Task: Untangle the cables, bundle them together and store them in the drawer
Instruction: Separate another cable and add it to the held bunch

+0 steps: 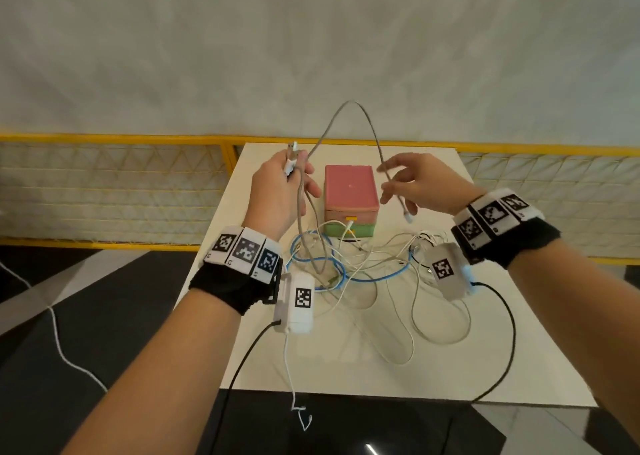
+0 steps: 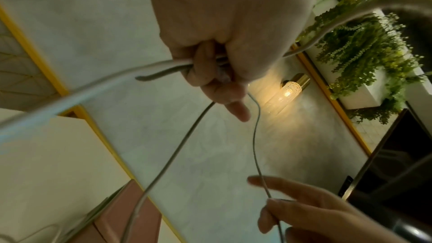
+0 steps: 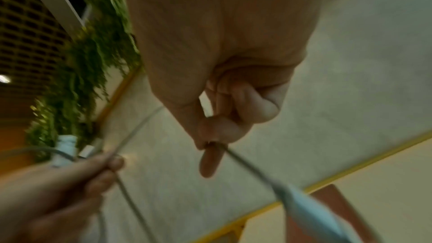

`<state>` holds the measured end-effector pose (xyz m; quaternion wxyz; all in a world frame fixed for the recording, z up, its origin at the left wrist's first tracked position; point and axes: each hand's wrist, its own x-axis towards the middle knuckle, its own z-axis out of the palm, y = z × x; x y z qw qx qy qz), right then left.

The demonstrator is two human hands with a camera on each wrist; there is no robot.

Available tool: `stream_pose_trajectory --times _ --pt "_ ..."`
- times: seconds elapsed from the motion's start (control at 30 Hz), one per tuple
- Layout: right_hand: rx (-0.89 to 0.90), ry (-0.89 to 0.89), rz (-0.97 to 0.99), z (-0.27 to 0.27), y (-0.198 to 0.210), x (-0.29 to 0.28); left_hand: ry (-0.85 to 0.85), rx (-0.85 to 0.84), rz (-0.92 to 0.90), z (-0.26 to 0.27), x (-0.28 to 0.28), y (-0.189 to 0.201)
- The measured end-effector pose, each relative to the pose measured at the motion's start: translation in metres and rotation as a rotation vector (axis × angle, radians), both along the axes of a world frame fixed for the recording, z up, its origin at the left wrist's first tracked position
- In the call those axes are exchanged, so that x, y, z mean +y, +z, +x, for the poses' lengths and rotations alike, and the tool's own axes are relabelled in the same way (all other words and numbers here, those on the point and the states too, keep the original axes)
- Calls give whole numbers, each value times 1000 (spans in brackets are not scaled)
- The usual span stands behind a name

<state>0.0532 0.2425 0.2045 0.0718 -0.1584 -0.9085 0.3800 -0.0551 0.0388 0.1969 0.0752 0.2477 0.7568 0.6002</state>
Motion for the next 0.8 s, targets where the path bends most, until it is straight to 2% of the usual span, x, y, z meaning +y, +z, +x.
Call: stream_pose_trajectory --times 0.1,0.23,0.3,0.37,0.47,0.53,0.67,0.7,0.8 --pt "74 4 -54 27 11 -17 -137 94 -26 13 -4 8" --pt "123 21 357 55 16 -45 -338 226 -150 46 -6 21" --pt "121 106 460 64 16 -61 -431 218 -148 61 -6 24" --pt "29 194 455 74 12 -71 -454 225 -118 68 -6 22" --pt "-141 268 347 92 3 -80 -417 230 -80 70 -8 16" --pt "-144 233 189 103 -1 -89 -426 282 -117 73 -11 14" --pt "-25 76 -464 113 6 -114 -515 379 -180 83 -19 13" --pt "-5 73 -536 114 8 -122 -532 387 -193 86 -20 13" --pt "-11 80 -532 118 10 -136 -552 403 -234 87 -26 14"
